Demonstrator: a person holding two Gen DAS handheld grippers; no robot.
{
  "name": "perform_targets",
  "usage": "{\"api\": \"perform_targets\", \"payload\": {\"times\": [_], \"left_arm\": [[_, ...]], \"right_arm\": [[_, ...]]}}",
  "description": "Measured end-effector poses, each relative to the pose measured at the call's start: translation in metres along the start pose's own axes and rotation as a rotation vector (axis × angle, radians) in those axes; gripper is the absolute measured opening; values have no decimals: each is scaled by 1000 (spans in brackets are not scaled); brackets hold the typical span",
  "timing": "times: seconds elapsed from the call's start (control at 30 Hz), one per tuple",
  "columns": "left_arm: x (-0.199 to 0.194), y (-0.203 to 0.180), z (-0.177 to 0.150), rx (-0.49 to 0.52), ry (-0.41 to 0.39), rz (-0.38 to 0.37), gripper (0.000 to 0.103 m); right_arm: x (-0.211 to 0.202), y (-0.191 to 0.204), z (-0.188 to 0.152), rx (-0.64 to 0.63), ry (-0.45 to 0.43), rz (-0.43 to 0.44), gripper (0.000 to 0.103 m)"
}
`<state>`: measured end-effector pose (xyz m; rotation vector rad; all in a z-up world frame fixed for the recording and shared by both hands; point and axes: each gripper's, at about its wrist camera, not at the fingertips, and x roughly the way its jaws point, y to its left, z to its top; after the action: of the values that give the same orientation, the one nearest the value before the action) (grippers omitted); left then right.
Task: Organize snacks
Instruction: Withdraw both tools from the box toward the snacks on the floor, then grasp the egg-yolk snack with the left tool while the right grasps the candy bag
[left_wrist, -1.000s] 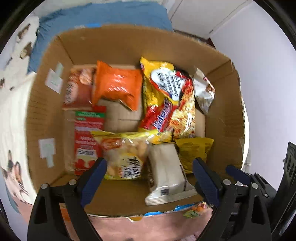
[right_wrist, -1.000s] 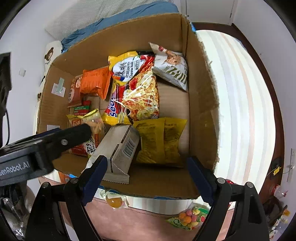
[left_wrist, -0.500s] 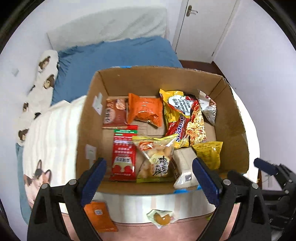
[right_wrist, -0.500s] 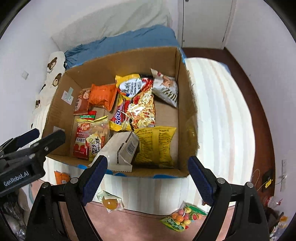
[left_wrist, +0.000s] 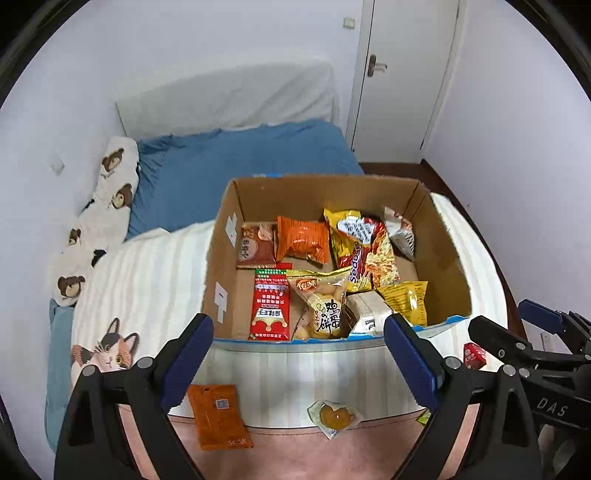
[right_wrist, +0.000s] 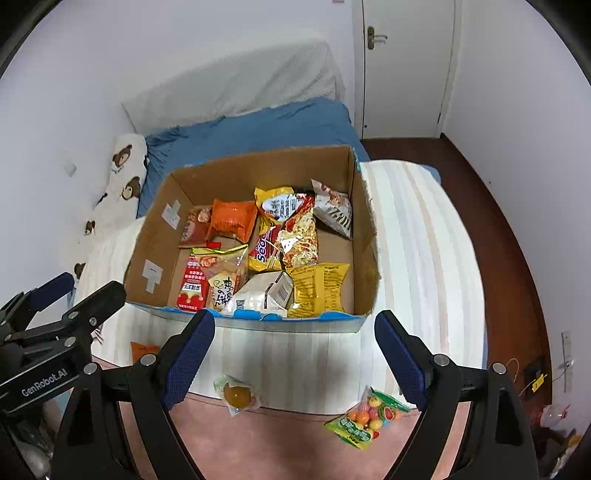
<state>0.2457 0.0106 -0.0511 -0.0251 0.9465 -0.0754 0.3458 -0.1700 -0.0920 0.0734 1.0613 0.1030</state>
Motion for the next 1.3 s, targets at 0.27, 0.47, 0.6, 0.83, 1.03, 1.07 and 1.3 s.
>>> {"api": "perform_targets", "payload": {"times": [0.27, 0.47, 0.6, 0.83, 1.03, 1.07, 1.3], "left_arm": [[-29, 1, -18, -18, -41, -12, 95], [-8, 1, -53, -34, 40, 1, 95], [30, -2, -84, -60, 164, -21, 94], [110, -12, -124, -139, 403, -91, 94], [149, -18, -129, -224, 501, -148, 94], [154, -18, -129, -243, 516, -157, 94], [185, -19, -137, -325, 615, -208, 94]], "right_arm": [[-29, -2, -24, 40, -20, 53, 91], [-2, -33, -61, 158, 99, 73, 91], [44, -77, -98, 330, 233, 83, 91], [126, -141, -168, 650, 420, 112, 91], [156, -155, -180, 755, 382, 79, 82], [159, -154, -177, 738, 379, 62, 77], [163, -119, -177, 454, 440, 52, 53]]}}
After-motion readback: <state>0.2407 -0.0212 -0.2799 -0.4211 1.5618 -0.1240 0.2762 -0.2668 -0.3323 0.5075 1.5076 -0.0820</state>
